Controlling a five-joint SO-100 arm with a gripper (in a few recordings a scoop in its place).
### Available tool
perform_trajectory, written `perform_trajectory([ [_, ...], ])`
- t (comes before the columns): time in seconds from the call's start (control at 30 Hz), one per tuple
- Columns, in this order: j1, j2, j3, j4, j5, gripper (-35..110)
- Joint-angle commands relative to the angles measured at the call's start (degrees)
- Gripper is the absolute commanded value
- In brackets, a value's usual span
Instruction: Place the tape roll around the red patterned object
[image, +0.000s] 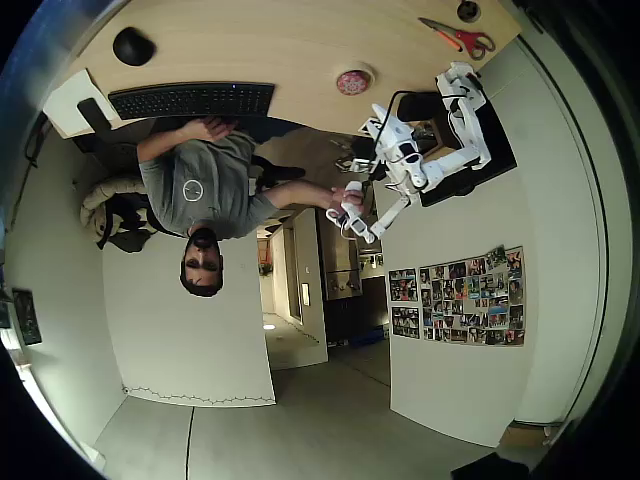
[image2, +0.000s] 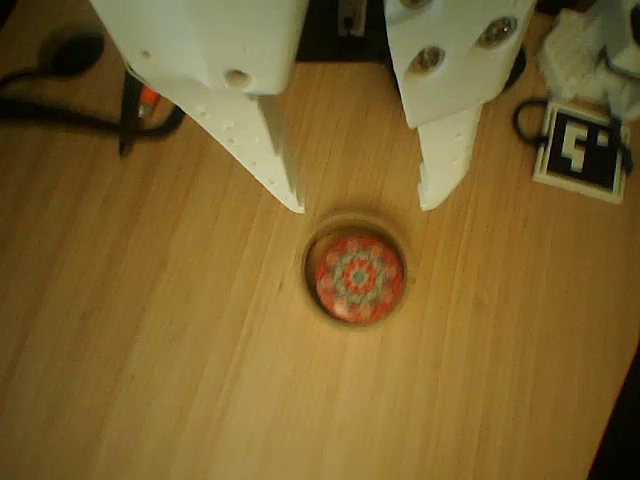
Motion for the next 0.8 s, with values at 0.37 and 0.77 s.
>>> perform_trajectory([
  [0.37,-6.94,13.54,38.32,-29.44,3.87,31],
  [0.77,-7.56,11.78,32.34,-26.19,2.9,30],
])
